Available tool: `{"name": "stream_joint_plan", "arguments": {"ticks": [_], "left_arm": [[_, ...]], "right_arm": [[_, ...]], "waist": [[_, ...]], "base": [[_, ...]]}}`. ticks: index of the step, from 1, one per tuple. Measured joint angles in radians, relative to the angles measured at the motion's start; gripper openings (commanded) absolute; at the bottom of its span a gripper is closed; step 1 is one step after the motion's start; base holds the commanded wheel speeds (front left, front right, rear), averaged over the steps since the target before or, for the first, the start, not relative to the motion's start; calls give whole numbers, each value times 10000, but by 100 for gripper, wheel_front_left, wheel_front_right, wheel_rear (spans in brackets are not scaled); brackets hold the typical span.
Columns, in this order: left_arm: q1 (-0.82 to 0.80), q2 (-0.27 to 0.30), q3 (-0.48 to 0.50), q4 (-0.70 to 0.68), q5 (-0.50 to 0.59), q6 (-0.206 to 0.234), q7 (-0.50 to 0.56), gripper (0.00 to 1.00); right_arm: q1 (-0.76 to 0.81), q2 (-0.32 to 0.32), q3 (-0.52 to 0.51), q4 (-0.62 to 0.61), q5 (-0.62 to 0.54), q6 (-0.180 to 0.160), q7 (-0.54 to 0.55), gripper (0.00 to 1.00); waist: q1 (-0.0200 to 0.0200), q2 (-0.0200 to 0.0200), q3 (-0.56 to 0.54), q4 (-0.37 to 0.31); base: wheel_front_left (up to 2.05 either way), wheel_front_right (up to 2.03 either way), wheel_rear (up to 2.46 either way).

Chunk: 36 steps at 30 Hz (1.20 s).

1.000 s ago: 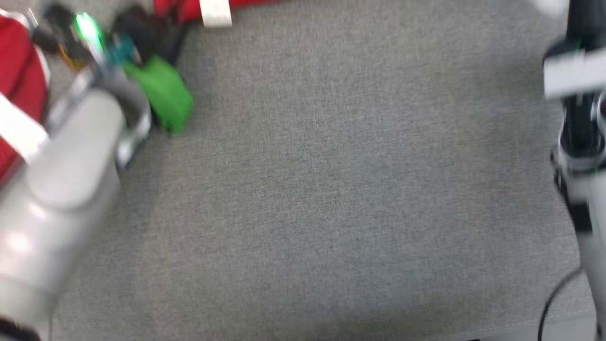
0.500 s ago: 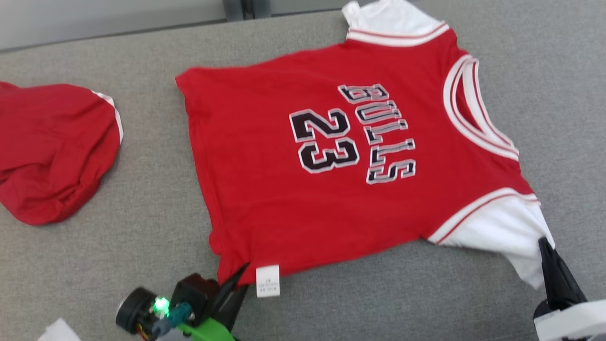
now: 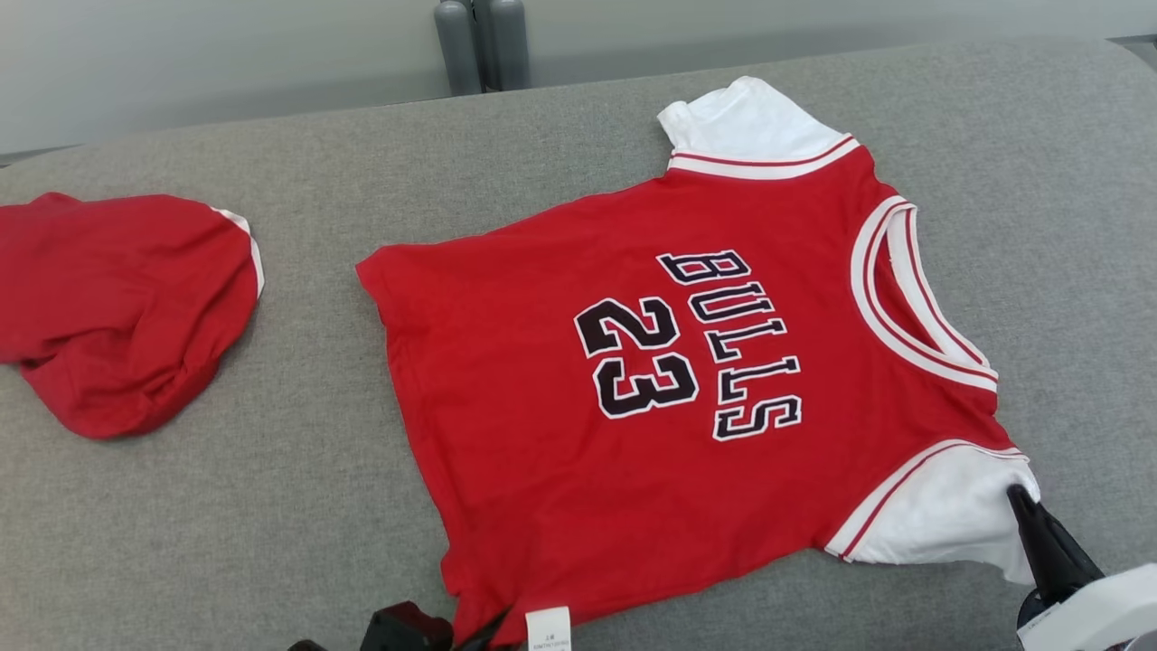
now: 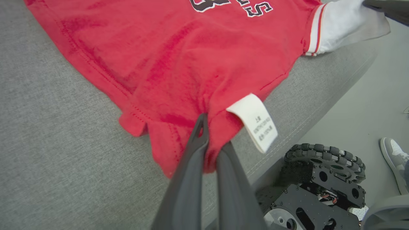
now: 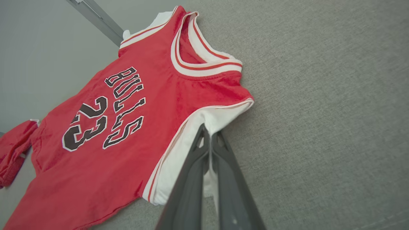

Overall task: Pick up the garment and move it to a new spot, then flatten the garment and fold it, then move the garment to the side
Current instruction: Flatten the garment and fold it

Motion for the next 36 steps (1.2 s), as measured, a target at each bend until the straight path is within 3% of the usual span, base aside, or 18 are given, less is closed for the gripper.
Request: {"name": "stream_joint_plan", "arguments": {"ticks": [7, 15, 26, 36], "left_arm": [[-674, 305, -150, -299, -286, -681, 999, 0], [-1449, 362, 232, -552, -1498, -1526, 1762, 0], [-2462, 431, 441, -395, -2525, -2314, 2880, 0], [-3495, 631, 437, -347, -3429, -2966, 4387, 0]], "right_arm": [[-910, -752, 29, -328, -320, 0, 1398, 0], [-1865, -1384, -48, -660, -418, 0, 2767, 0], [-2768, -1889, -575, -711, -410, 0, 3685, 0], [-3690, -2309, -389, -750, -301, 0, 4481, 0]], "waist": [[0, 0, 188, 195], [1, 0, 271, 461], [0, 0, 682, 693], [1, 0, 1470, 806]], "base": [[0, 0, 0], [0, 0, 0], [0, 0, 0], [0, 0, 0]]}}
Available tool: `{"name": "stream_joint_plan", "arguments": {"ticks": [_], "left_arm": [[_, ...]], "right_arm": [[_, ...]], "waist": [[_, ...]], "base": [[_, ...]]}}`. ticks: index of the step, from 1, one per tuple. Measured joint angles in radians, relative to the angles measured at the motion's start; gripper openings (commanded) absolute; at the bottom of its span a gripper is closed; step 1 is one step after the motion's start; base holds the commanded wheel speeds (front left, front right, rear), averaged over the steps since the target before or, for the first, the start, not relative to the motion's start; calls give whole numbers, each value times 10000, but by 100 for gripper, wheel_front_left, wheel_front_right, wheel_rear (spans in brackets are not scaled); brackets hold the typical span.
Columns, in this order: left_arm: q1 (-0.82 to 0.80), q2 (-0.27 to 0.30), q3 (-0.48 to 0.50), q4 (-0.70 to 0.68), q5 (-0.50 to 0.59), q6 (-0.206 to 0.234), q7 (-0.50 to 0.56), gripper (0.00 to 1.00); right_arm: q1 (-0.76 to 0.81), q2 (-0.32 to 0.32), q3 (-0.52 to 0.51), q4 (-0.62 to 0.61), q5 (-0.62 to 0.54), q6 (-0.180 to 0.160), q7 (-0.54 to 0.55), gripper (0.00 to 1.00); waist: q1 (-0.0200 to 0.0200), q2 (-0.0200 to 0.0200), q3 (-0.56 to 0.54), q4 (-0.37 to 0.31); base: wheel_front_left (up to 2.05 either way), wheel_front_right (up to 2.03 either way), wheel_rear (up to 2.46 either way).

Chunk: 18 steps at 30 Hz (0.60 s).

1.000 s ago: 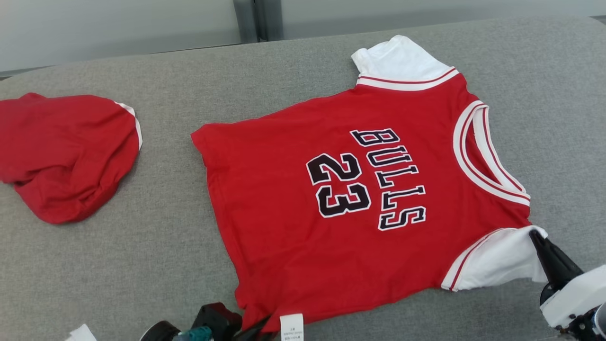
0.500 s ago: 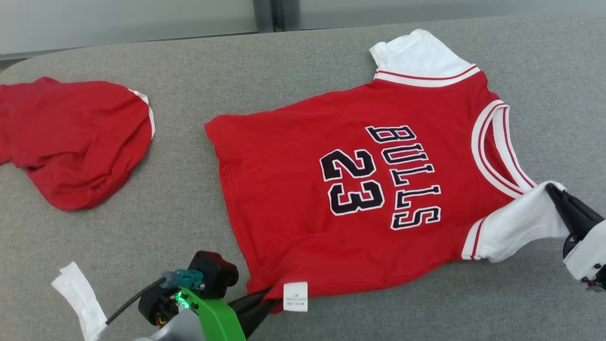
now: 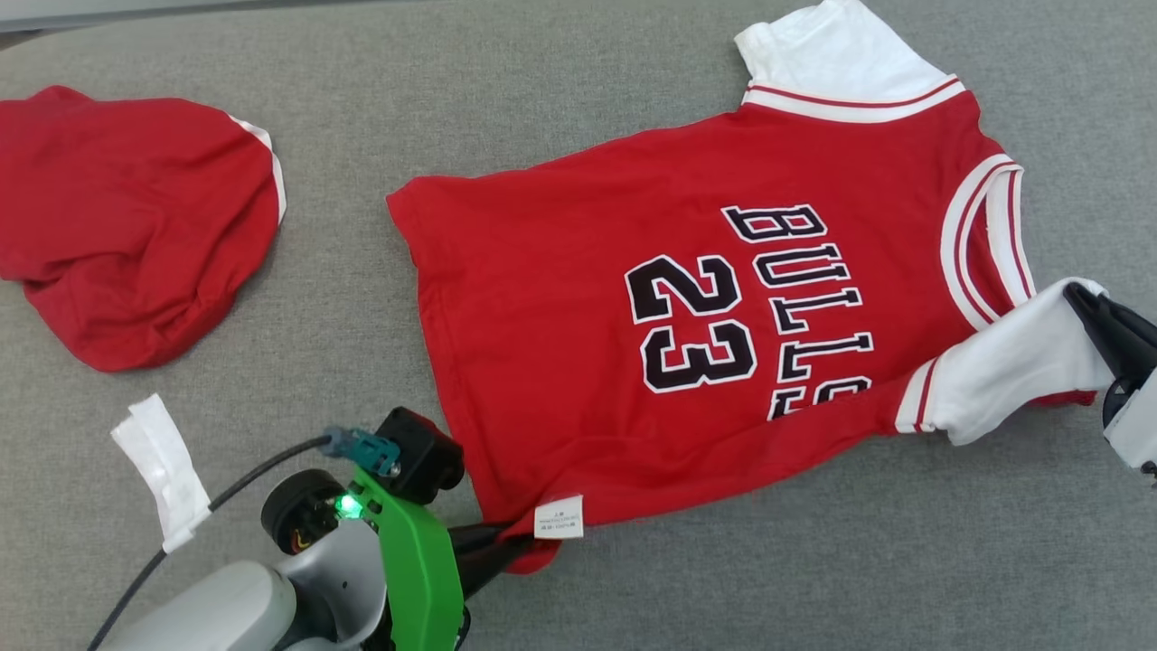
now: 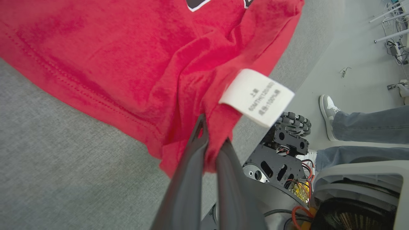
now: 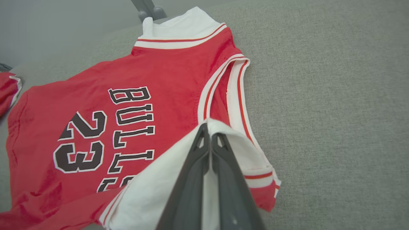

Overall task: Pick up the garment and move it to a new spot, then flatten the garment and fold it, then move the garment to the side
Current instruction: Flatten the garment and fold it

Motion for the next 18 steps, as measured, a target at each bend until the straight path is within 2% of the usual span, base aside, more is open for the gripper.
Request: {"name": "stream_joint_plan", "arguments": {"ticks": [9, 18], "left_arm": [[-1134, 98, 309, -6, -1104, -362, 1189, 0], [-2038, -86, 447, 665, -1592, -487, 1866, 0]], "right_arm": [[-1213, -395, 495, 462, 36, 0, 750, 0], [-2572, -431, 1162, 1260, -157, 0, 671, 0]], "waist": [[0, 0, 623, 58], [1, 0, 1189, 46]], "base": [[0, 0, 0], [0, 0, 0]]}}
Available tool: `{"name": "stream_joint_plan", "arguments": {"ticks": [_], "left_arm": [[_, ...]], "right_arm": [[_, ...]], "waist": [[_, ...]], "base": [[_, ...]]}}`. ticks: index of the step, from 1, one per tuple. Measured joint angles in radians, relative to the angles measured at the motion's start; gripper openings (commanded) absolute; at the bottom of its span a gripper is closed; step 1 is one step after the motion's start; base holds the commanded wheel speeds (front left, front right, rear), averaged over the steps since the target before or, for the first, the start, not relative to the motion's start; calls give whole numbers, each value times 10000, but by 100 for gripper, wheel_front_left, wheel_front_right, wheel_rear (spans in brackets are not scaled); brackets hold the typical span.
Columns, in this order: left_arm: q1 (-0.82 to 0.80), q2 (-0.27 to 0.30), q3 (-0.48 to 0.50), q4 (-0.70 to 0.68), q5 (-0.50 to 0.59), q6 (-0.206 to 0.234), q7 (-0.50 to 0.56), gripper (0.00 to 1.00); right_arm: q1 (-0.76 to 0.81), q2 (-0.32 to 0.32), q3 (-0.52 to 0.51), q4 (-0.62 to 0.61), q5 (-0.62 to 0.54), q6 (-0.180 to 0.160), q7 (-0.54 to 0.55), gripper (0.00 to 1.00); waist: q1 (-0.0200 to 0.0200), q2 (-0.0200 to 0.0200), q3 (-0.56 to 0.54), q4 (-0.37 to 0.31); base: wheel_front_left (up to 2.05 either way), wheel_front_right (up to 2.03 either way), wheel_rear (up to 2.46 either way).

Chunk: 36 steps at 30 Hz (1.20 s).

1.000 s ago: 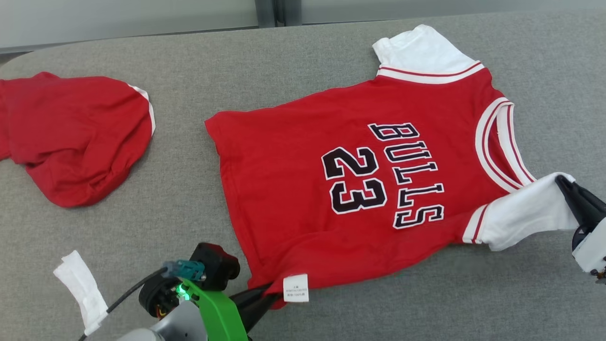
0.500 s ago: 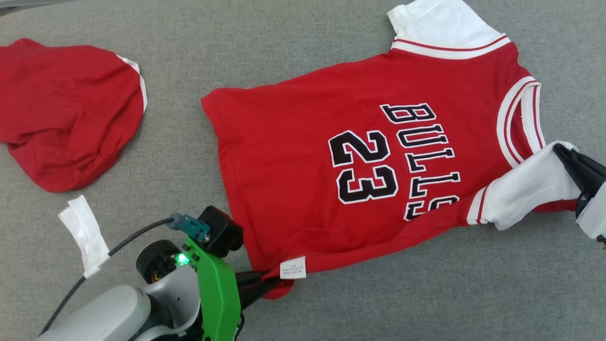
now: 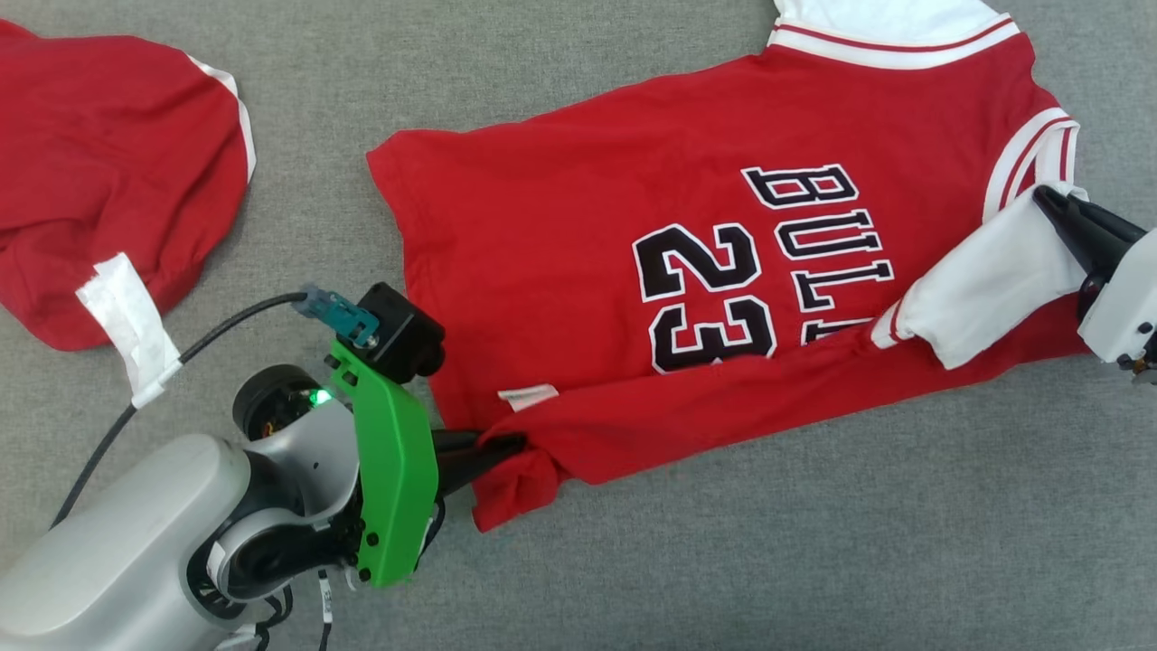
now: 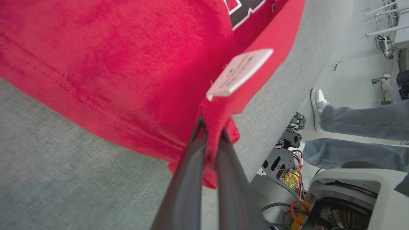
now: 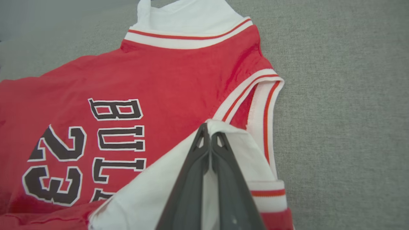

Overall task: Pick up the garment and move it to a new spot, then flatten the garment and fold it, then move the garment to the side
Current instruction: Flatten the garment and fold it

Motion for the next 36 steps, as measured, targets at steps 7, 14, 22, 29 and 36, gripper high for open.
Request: {"name": "stream_joint_plan", "arguments": {"ticks": [7, 14, 22, 29, 36], "left_arm": [[-121, 35, 48, 550, 82, -63, -96, 100], [419, 255, 395, 290, -15, 40, -874, 100], [2876, 639, 1588, -1333, 420, 1540, -4134, 100], [4014, -476, 1101, -1141, 727, 2115, -5298, 100], [3786, -1114, 537, -272, 1081, 1935, -5227, 100]], "right_arm": [[-354, -140, 433, 477, -8, 0, -453, 100], [194, -562, 731, 349, 236, 0, -947, 100], [2396, -1670, 397, -1158, -554, 0, -1266, 100], [3220, -1722, 311, -1049, -1486, 2, -1369, 100], [2426, -1682, 755, 21, -1870, 2, -1544, 100]], "waist": [[0, 0, 284, -58], [0, 0, 24, -143], [0, 0, -648, -373], [0, 0, -490, -316], [0, 0, -255, 97]], "base": [[0, 0, 0], [0, 0, 0], [0, 0, 0], [0, 0, 0], [0, 0, 0]]}}
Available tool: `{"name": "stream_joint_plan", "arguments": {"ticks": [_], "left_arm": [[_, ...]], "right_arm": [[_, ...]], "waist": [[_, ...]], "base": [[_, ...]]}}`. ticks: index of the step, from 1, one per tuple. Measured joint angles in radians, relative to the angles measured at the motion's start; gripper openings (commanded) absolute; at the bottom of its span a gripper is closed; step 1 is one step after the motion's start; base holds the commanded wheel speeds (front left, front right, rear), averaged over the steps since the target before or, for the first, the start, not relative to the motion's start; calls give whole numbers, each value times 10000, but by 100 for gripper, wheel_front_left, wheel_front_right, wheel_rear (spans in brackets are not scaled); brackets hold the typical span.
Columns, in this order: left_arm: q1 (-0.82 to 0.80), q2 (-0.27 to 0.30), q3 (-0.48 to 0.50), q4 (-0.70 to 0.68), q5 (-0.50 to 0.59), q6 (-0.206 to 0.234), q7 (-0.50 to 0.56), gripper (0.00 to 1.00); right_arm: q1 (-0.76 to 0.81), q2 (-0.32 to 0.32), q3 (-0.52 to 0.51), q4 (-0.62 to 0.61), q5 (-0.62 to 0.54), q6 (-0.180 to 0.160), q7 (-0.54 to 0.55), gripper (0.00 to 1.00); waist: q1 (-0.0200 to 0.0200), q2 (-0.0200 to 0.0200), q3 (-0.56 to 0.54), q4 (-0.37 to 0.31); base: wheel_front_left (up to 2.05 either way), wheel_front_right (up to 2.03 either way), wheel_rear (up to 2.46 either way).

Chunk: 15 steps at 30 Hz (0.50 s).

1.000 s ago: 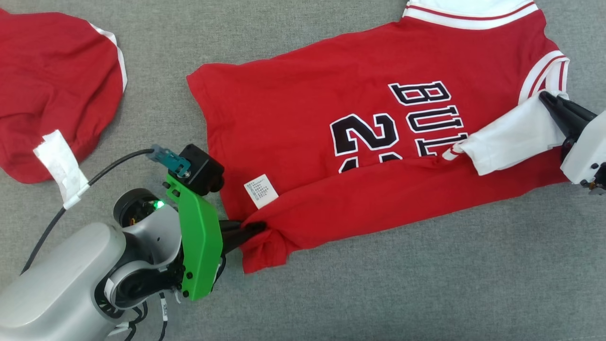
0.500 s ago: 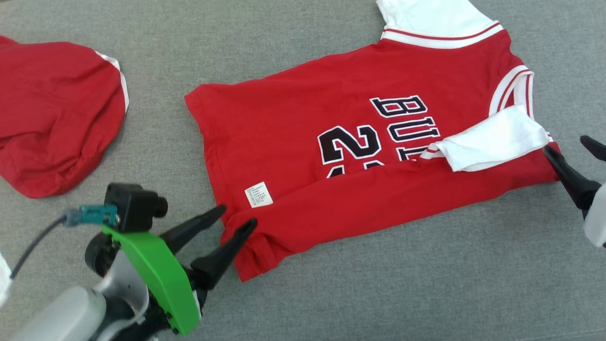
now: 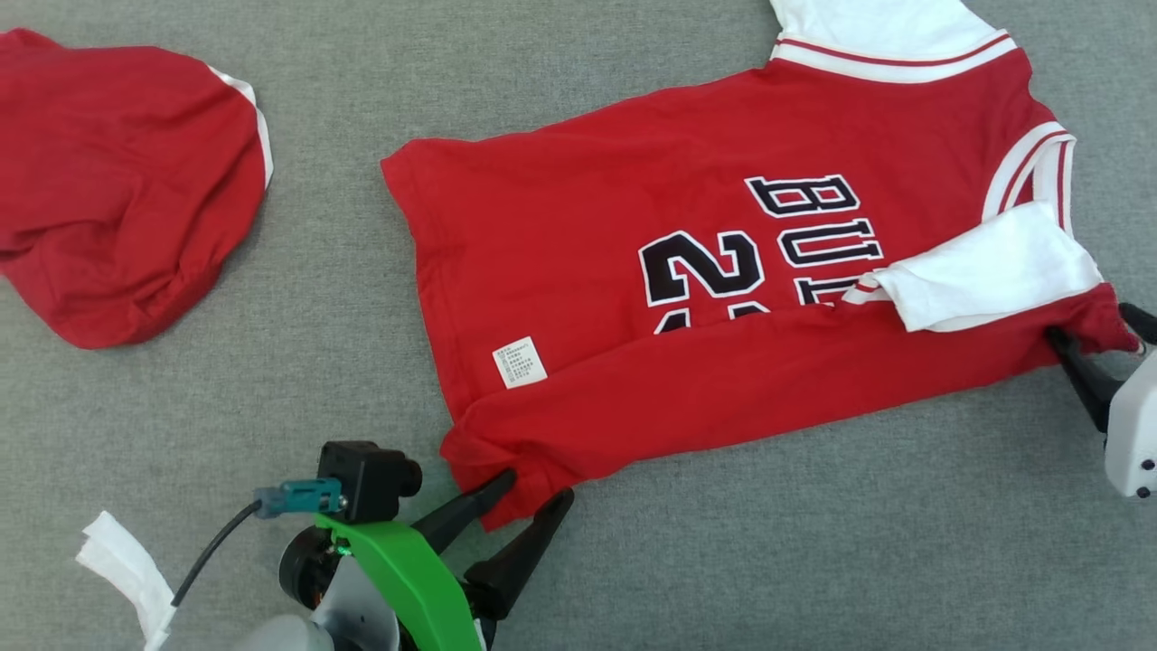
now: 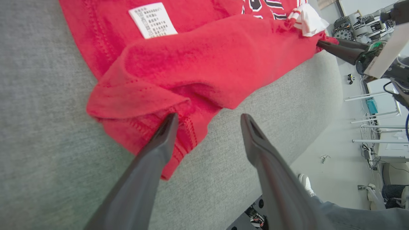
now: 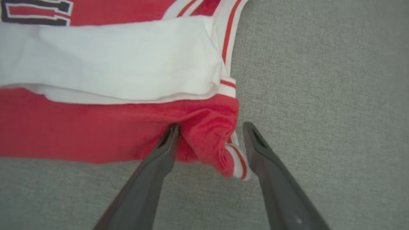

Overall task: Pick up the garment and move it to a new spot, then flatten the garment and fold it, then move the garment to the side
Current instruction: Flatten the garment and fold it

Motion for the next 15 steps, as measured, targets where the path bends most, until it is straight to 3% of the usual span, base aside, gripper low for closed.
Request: {"name": "stream_joint_plan", "arguments": {"ticks": [8, 9, 10, 11, 12, 13, 14, 15], "left_arm": [[-293, -466, -330, 1022, 73, -368, 98, 100], [-323, -506, -326, 1093, 73, -412, 59, 88], [-358, -543, -320, 1191, 73, -453, 29, 47], [-378, -558, -313, 1275, 73, -483, 23, 36], [-381, -556, -297, 1331, 69, -520, -8, 0], [-382, -548, -278, 1396, 59, -558, -27, 0], [-383, -522, -261, 1463, 38, -608, -29, 0], [-377, -468, -230, 1534, -31, -633, -31, 0]], "right_arm": [[-207, 19, 364, 616, 337, -2, 163, 100], [-206, 13, 366, 642, 372, 0, 165, 100], [-200, -2, 370, 677, 445, 0, 171, 100], [-190, -19, 382, 698, 550, 0, 174, 100], [-188, -23, 387, 721, 644, -2, 176, 100], [-188, -29, 395, 746, 725, -2, 176, 81], [-189, -35, 399, 775, 803, -2, 174, 25], [-189, -48, 418, 815, 872, 0, 171, 0]], "waist": [[0, 0, 6, 164], [0, 0, -1, 161], [0, 0, -14, 156], [0, 0, -25, 146], [0, 0, -33, 137], [0, 0, -44, 125], [0, 0, -62, 114], [0, 0, -93, 109]], "base": [[0, 0, 0], [0, 0, 0], [0, 0, 0], [0, 0, 0], [0, 0, 0], [0, 0, 0], [0, 0, 0], [0, 0, 0]]}}
